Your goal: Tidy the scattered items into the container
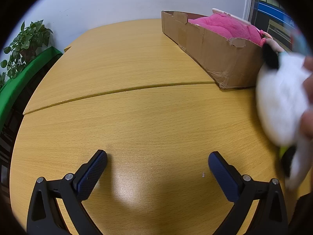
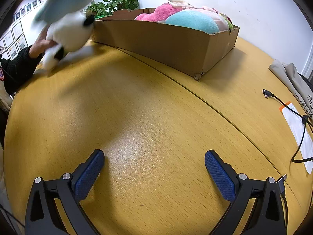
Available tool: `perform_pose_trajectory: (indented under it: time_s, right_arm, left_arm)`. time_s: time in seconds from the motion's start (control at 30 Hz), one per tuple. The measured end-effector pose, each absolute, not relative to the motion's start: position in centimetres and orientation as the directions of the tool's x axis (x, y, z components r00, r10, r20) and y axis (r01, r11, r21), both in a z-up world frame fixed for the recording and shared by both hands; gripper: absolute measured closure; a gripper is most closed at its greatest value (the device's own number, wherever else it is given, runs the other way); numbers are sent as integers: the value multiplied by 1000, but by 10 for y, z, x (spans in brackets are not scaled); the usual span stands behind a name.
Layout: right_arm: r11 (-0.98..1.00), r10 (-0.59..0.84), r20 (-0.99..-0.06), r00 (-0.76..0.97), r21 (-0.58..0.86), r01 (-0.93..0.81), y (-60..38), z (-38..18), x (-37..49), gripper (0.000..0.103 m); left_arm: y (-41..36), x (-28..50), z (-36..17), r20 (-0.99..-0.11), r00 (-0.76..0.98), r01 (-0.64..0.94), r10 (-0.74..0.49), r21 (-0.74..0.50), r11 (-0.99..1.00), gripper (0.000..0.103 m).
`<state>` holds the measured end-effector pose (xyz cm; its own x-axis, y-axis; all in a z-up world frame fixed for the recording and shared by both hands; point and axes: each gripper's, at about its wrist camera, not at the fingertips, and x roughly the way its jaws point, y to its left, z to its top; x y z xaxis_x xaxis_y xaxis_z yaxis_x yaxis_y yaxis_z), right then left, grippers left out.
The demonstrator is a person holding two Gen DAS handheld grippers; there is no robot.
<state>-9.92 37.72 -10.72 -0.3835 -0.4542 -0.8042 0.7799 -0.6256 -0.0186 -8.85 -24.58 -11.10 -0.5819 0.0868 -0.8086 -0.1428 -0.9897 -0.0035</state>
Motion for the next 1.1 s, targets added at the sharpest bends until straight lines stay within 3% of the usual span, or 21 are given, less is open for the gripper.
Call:
perform_pose_trajectory:
  time_s: [1.1]
  right_arm:
    - [-625, -454, -805, -383, -19, 781, 378, -107, -100, 0]
  left_arm:
    - [-244, -77, -110, -809, -582, -143, 88, -4, -990, 0]
